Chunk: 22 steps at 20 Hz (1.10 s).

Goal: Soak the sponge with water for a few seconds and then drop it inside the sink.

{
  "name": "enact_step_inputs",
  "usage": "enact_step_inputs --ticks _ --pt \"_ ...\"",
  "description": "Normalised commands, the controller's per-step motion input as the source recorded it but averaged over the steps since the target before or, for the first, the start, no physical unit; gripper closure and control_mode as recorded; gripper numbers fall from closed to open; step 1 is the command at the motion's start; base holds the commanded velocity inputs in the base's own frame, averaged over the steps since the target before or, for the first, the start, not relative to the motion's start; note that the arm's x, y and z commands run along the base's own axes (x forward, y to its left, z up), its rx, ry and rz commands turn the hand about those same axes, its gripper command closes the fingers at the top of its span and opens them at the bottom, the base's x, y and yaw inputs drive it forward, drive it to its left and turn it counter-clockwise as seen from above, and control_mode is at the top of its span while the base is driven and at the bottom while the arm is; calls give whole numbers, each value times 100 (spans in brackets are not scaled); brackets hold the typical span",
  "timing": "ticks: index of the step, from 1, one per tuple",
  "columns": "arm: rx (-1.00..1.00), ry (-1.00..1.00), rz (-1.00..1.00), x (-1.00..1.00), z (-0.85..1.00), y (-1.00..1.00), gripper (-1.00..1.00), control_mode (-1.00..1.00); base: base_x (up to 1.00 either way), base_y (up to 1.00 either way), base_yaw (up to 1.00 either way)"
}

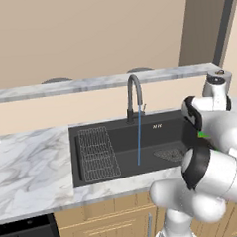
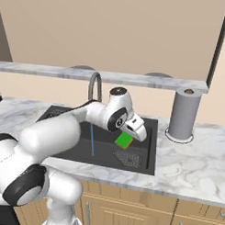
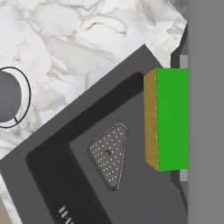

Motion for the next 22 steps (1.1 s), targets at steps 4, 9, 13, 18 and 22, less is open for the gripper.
enact_step_inputs --ticks 4,9,13,18,22 --pt "-8 0 0 -1 52 73 100 -100 0 0 0" --pt "-8 0 -1 0 53 66 100 -100 0 0 0" --pt "-7 0 -5 0 34 61 100 -100 0 0 0" --pt "-2 0 -10 -1 4 25 100 -100 0 0 0" --pt "0 -2 -11 -3 0 19 100 -100 0 0 0"
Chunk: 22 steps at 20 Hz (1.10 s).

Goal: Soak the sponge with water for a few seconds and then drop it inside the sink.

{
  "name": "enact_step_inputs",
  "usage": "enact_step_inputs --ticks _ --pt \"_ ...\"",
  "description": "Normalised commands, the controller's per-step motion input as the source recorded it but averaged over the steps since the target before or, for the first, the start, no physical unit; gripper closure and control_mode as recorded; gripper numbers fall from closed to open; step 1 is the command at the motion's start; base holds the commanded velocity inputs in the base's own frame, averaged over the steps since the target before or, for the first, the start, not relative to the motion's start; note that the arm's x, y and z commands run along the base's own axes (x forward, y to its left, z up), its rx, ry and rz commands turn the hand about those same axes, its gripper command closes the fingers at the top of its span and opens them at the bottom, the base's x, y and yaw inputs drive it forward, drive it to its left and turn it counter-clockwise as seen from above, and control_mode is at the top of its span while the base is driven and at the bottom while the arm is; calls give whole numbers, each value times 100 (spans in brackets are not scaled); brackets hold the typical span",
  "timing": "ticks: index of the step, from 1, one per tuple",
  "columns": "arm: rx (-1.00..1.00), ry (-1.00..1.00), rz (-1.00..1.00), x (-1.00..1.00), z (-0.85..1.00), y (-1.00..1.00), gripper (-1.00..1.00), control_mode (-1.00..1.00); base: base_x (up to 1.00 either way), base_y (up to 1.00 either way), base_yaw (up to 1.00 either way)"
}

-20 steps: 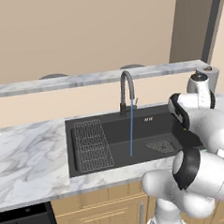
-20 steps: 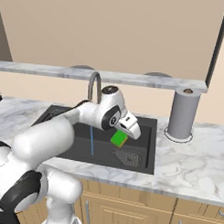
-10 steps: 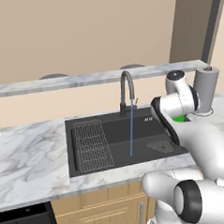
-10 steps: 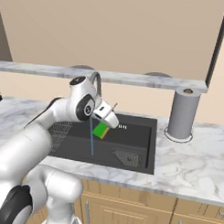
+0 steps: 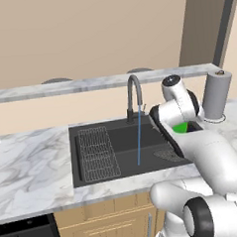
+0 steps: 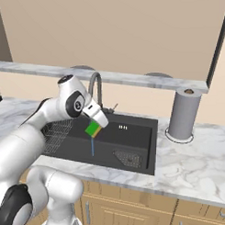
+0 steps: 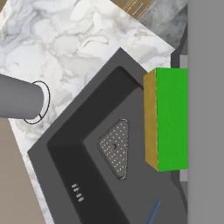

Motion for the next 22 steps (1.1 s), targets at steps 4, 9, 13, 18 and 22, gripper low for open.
enact_step_inputs --ticks 4,9,13,18,22 --pt "0 -11 -9 -13 0 25 100 -100 0 0 0" --pt "-1 -20 -8 -15 0 34 100 -100 0 0 0" --pt "-5 -27 -7 -12 0 34 100 -100 0 0 0" --pt "-8 -26 -5 -3 0 30 100 -100 0 0 0" --pt "-7 -13 -6 -1 0 26 100 -100 0 0 0"
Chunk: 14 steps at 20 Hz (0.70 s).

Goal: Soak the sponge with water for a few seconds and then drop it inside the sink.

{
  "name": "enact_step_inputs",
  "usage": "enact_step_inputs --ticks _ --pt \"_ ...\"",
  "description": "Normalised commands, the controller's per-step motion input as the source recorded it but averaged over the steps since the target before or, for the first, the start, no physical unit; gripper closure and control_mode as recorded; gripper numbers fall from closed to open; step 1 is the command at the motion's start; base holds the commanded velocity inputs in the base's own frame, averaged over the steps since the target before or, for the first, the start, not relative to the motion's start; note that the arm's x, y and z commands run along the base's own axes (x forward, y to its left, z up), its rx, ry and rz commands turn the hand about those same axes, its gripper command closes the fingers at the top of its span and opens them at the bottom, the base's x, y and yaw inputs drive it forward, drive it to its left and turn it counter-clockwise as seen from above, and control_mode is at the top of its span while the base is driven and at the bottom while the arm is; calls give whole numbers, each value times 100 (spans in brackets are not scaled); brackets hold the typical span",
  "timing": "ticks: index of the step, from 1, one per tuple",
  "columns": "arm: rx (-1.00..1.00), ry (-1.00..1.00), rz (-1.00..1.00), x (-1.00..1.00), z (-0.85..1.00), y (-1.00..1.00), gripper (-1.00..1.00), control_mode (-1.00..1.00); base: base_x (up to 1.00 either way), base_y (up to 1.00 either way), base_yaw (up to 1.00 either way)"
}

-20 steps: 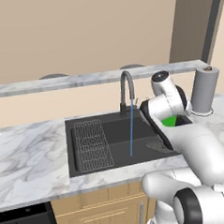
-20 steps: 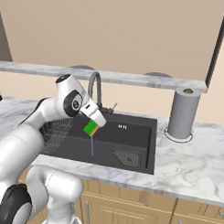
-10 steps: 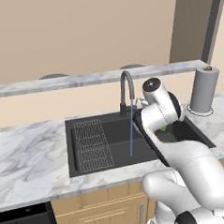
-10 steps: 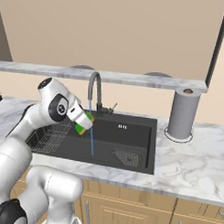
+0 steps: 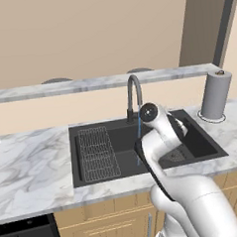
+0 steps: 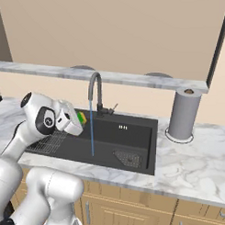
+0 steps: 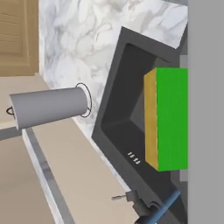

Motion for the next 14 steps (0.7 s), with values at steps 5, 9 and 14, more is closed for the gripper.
enact_step_inputs --ticks 5,9,14 --pt "-2 -1 -2 0 0 33 100 -100 0 0 0" --pt "0 3 0 0 0 30 100 -100 0 0 0" --pt "0 2 0 0 0 23 100 -100 0 0 0"
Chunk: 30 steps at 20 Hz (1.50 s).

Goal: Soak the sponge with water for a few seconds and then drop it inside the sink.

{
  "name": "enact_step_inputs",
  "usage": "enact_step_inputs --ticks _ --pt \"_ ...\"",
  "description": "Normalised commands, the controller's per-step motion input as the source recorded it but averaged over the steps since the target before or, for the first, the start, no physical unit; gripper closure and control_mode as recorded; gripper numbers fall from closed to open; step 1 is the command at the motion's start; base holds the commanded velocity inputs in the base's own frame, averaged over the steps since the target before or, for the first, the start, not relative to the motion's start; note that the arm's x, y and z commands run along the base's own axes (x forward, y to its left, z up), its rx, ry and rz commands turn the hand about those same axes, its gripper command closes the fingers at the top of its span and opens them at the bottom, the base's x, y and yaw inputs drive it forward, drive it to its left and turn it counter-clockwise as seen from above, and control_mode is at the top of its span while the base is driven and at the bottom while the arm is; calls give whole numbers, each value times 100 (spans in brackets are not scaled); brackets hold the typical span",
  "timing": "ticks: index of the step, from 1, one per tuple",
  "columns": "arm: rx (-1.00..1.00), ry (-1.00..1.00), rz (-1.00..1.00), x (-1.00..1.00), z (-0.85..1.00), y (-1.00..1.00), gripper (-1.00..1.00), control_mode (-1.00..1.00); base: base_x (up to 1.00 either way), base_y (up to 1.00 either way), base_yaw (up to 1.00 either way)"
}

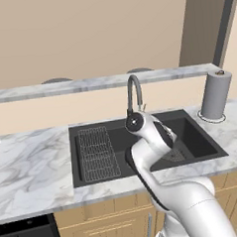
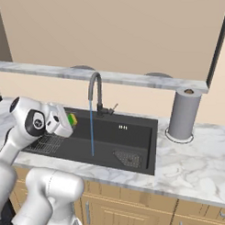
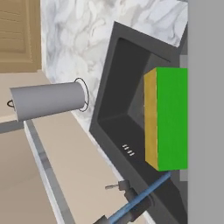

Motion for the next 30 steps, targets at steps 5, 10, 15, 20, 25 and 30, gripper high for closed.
enact_step_inputs --ticks 5,10,15,20,25,30 --pt "0 1 0 3 -3 13 100 -100 0 0 0" --pt "-1 0 0 8 -14 6 100 -100 0 0 0" --pt "-2 0 0 16 -21 0 100 -100 0 0 0" --pt "-1 0 0 18 -13 0 100 -100 0 0 0" --pt "0 3 0 15 -1 0 100 -100 0 0 0" --pt "0 6 -2 18 0 0 100 -100 0 0 0"
